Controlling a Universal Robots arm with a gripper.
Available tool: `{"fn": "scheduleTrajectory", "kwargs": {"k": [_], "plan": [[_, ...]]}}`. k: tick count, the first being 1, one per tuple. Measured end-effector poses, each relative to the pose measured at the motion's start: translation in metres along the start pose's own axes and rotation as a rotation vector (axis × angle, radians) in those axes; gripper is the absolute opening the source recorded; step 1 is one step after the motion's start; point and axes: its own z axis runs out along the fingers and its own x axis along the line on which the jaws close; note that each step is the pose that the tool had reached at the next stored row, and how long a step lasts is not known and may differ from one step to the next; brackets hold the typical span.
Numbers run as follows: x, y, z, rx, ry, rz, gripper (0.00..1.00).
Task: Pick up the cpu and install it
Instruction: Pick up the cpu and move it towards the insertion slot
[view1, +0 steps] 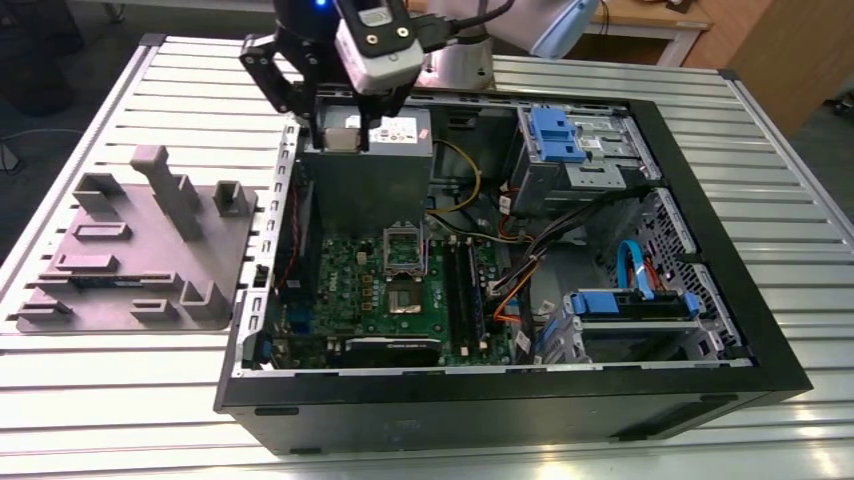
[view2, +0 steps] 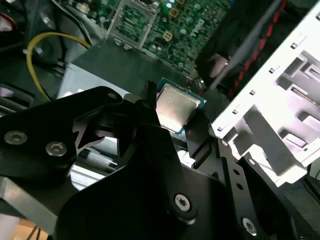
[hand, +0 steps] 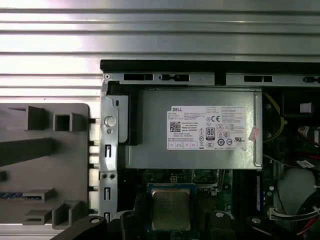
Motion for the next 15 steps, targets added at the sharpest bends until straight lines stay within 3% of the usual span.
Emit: {"fn": "scheduleTrajectory", "kwargs": {"k": [7, 15], "plan": [[-0.028, 0.0003, 0.0003, -0.0001, -0.0001, 0.0, 0.47], [-0.0544, 0.0005, 0.0006, -0.0001, -0.0001, 0.0, 0.47]]}}
